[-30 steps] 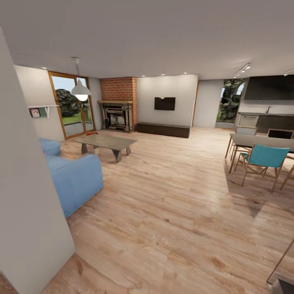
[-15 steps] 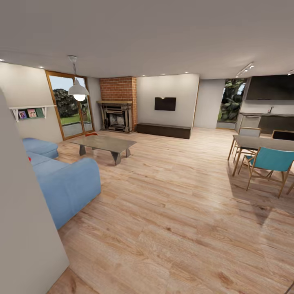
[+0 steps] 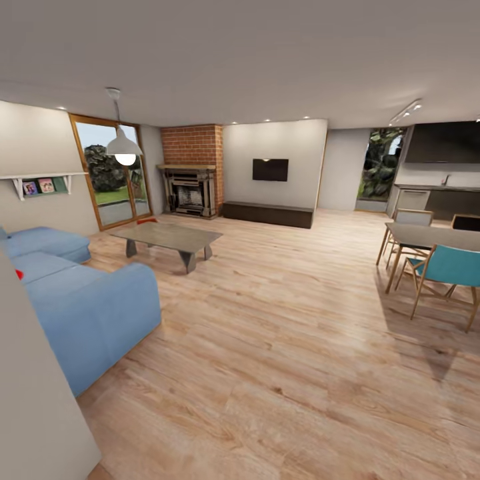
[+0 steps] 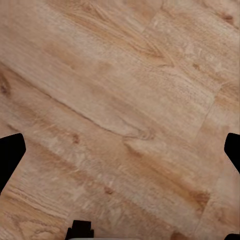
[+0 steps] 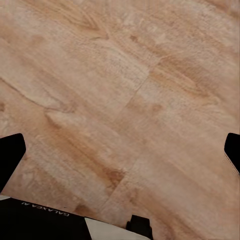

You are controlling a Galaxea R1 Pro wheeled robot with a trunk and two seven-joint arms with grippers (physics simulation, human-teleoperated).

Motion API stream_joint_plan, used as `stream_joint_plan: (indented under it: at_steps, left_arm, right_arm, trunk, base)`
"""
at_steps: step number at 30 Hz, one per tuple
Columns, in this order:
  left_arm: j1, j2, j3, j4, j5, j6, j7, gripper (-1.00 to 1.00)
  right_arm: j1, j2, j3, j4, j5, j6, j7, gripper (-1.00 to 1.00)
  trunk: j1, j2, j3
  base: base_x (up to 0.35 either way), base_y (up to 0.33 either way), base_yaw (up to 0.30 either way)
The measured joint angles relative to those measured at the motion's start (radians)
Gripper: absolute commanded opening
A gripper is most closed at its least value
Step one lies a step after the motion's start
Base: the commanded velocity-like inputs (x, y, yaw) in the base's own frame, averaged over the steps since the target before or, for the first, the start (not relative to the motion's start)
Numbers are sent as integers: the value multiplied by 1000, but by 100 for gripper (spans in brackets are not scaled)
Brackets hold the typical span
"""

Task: Move the two storage containers from the living room to the garage. In the garage, place one container on the floor and stack the other container on top of it (either order is fine).

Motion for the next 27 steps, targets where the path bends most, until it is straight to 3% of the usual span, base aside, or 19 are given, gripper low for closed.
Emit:
stream_joint_plan:
  at_steps: [27]
  left_arm:
    - [0,0,0,0,0,0,0,100]
  right_arm:
    - [0,0,0,-1,0,0,0,100]
  trunk:
    - [0,0,0]
  base:
    - [323,0,0]
